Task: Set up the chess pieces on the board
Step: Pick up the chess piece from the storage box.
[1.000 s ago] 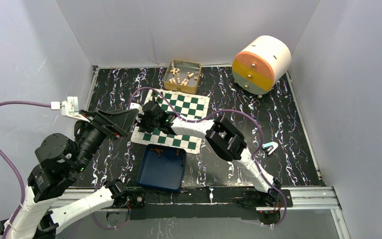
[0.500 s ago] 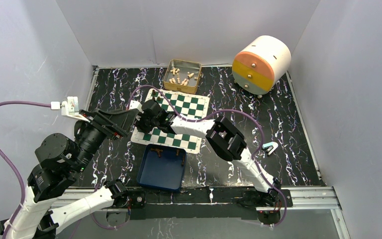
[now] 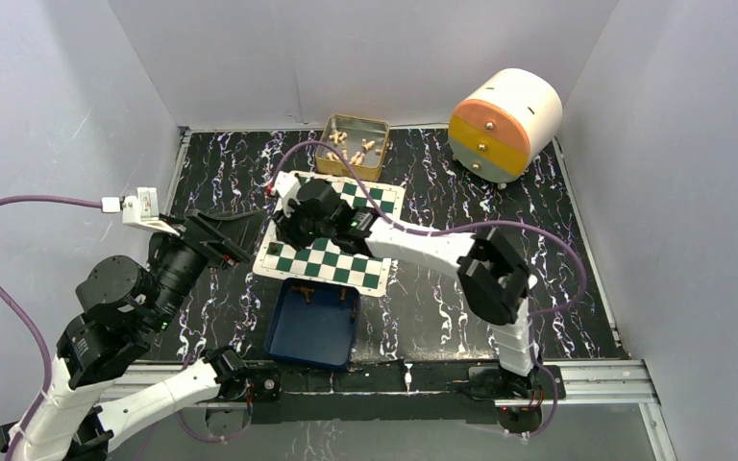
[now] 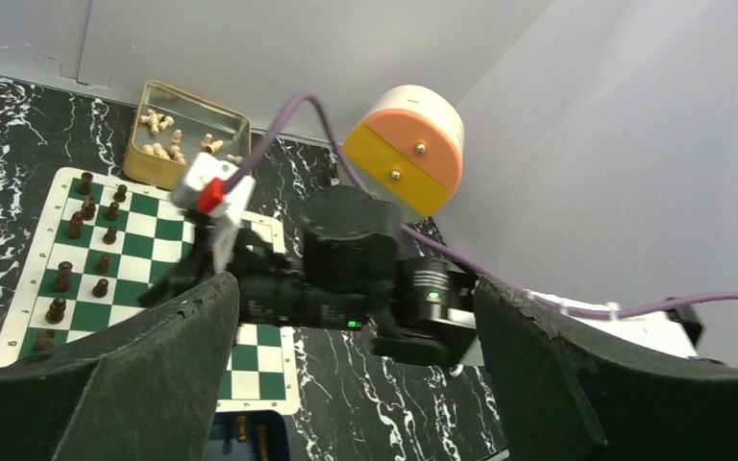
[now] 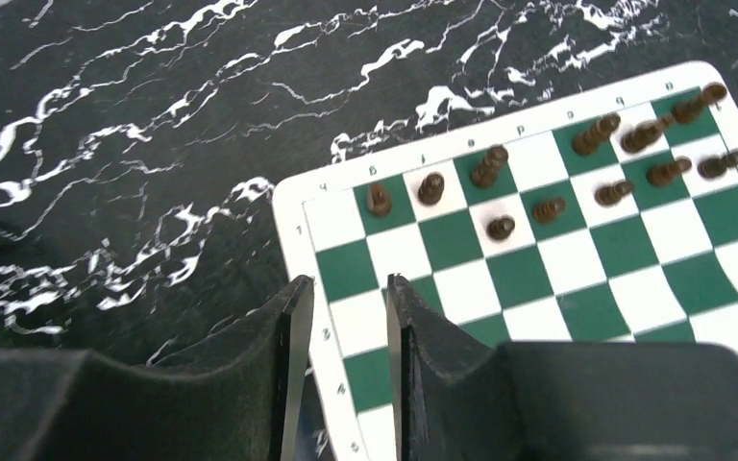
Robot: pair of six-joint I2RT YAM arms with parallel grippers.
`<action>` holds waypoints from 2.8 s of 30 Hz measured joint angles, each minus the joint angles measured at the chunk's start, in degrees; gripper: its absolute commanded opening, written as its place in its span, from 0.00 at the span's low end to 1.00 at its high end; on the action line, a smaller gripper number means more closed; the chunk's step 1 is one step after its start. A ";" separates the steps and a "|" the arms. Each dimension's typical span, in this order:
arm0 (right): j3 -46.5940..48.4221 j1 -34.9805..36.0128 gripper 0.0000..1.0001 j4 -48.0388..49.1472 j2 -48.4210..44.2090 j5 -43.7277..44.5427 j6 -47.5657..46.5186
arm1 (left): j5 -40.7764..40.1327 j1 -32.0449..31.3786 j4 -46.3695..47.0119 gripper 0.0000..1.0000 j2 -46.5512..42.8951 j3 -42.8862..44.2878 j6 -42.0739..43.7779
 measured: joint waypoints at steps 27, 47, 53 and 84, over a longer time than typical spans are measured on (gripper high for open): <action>-20.52 11.91 0.39 -9.68 -11.06 13.75 -6.99 | 0.04 0.00 -0.57 0.86 0.31 0.00 1.20; -22.73 13.44 0.44 -22.53 -15.45 -1.01 -52.46 | 0.07 0.00 -0.55 0.86 0.07 0.07 1.97; -20.65 13.46 0.44 -26.75 -15.08 2.14 -59.49 | 0.07 0.00 -0.55 0.85 0.07 0.07 1.97; -14.21 15.39 0.45 -35.52 -6.86 12.24 -73.88 | 0.37 0.00 -0.33 0.85 -0.92 0.09 1.95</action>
